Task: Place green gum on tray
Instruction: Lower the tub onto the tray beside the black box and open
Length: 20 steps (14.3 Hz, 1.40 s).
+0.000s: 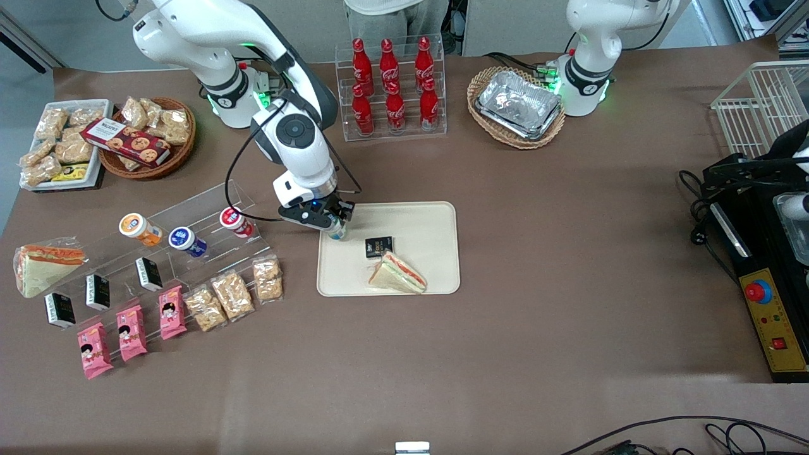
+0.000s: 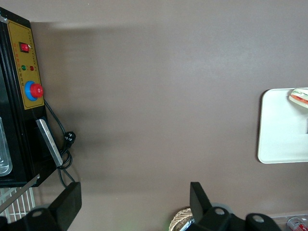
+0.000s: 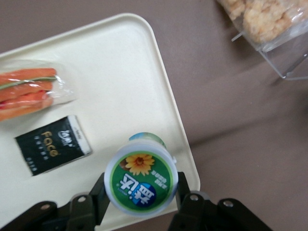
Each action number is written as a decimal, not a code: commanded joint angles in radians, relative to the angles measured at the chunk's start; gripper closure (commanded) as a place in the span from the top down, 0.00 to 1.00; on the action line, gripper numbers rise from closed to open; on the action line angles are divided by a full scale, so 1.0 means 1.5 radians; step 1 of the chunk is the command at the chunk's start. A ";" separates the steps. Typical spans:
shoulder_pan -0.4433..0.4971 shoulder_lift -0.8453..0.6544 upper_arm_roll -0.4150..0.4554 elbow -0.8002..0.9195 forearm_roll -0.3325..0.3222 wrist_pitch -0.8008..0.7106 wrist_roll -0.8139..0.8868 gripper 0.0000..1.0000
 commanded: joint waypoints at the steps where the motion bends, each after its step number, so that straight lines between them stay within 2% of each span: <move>1: 0.005 0.026 -0.007 -0.010 -0.018 0.039 0.019 0.16; 4: 0.006 0.034 -0.007 -0.016 -0.018 0.053 0.024 0.18; 6: 0.006 0.043 -0.007 -0.020 -0.018 0.067 0.033 0.41; 7: 0.006 0.045 -0.007 -0.019 -0.018 0.069 0.033 0.62; 8: 0.006 0.045 -0.007 -0.019 -0.018 0.071 0.033 0.92; 9: 0.006 0.045 -0.007 -0.019 -0.018 0.070 0.034 1.00; 16: -0.002 0.009 -0.008 -0.015 -0.019 0.047 -0.002 1.00; 18: -0.005 -0.036 -0.010 0.014 -0.016 -0.049 -0.039 1.00; 20: -0.005 -0.076 -0.011 0.085 -0.006 -0.194 -0.073 1.00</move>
